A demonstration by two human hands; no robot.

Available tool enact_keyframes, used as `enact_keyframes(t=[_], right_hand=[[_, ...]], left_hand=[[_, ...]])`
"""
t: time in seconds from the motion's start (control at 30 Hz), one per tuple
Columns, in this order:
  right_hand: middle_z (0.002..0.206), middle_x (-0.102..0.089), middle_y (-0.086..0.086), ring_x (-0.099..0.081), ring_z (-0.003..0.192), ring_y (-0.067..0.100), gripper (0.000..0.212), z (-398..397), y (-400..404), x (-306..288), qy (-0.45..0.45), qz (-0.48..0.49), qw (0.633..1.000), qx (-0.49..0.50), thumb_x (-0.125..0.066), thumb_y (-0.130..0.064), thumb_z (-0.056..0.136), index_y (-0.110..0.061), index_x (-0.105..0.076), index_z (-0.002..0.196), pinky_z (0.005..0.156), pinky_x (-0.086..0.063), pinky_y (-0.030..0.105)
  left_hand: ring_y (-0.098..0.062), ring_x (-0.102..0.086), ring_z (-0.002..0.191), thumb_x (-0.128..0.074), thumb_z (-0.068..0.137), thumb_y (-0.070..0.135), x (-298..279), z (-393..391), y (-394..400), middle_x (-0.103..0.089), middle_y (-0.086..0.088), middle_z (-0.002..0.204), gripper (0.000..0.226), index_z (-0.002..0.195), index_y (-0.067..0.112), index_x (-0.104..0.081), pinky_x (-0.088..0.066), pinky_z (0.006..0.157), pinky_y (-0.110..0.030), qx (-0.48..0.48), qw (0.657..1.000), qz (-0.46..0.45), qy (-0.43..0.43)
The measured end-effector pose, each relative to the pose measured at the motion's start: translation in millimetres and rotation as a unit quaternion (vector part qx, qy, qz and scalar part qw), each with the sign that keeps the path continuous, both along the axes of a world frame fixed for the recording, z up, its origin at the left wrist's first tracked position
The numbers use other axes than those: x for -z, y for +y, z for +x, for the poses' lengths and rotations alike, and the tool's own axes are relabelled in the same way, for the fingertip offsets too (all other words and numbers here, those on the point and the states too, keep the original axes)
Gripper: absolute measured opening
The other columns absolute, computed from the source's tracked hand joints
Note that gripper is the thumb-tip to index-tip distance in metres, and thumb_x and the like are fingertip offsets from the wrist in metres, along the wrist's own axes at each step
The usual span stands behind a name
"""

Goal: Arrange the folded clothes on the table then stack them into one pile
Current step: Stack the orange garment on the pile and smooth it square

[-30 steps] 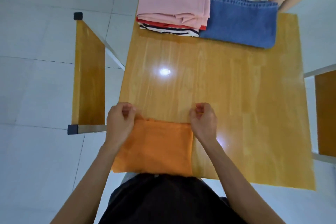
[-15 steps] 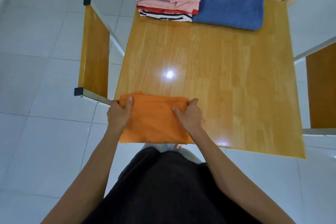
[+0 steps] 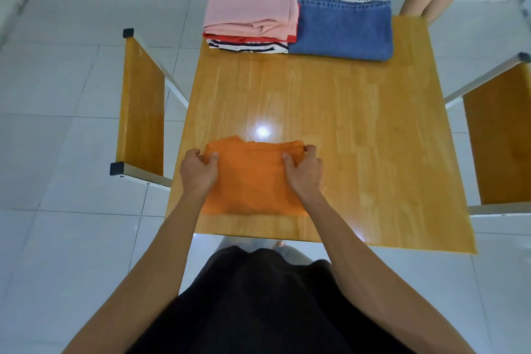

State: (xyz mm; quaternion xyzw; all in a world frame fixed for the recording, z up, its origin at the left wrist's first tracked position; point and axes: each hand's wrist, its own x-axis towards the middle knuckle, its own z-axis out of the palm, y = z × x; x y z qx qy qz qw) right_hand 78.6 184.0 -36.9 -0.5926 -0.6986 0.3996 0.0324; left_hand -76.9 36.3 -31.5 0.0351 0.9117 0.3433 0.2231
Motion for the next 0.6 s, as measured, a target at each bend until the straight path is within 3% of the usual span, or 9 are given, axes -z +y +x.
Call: enact_keyframes(t=[0.13,0.27,0.43,0.6], right_hand=[[0.119,-0.065,0.018,-0.062,0.112,0.039,0.054,0.3,7.6,1.4,-0.086,-0.015,0.996,-0.033,-0.049,-0.052,0.099,-0.008,-0.039,0.129,0.082,-0.043,0.043],[0.109,-0.066,0.017,-0.064,0.103,0.039,0.036,-8.8,8.6,5.2,-0.047,-0.024,0.998,-0.020,-0.045,-0.041,0.103,-0.007,-0.046,0.117,0.080,-0.048,0.043],[0.101,-0.068,0.018,-0.065,0.095,0.039,0.032,-38.6,22.9,-1.0,0.034,0.006,0.999,-0.014,-0.049,-0.034,0.104,-0.005,-0.048,0.115,0.067,-0.038,0.034],[0.105,-0.065,0.011,-0.064,0.099,0.030,0.038,-97.4,73.0,-24.7,0.128,0.002,0.991,-0.030,-0.052,-0.036,0.103,-0.005,-0.050,0.123,0.077,-0.048,0.036]], left_hand=[[-0.037,-0.057,0.113,-0.044,0.099,0.047,6.9,2.4,1.5,-0.060,-0.019,0.123,0.054,0.128,0.002,-0.050,-0.047,0.092,-0.045,0.013,0.998,-0.068,0.004],[-0.037,-0.058,0.108,-0.036,0.103,0.044,11.6,7.4,6.6,-0.061,-0.020,0.117,0.052,0.124,-0.002,-0.050,-0.044,0.083,-0.041,0.009,0.998,-0.057,-0.003],[-0.037,-0.060,0.103,-0.031,0.103,0.047,9.8,-30.3,23.2,-0.065,-0.020,0.112,0.055,0.116,0.000,-0.056,-0.045,0.083,-0.041,0.010,0.998,-0.054,0.001],[-0.032,-0.059,0.106,-0.031,0.104,0.044,-22.4,-95.3,65.2,-0.062,-0.015,0.115,0.051,0.123,0.003,-0.053,-0.043,0.083,-0.039,0.041,0.998,0.001,0.044]])
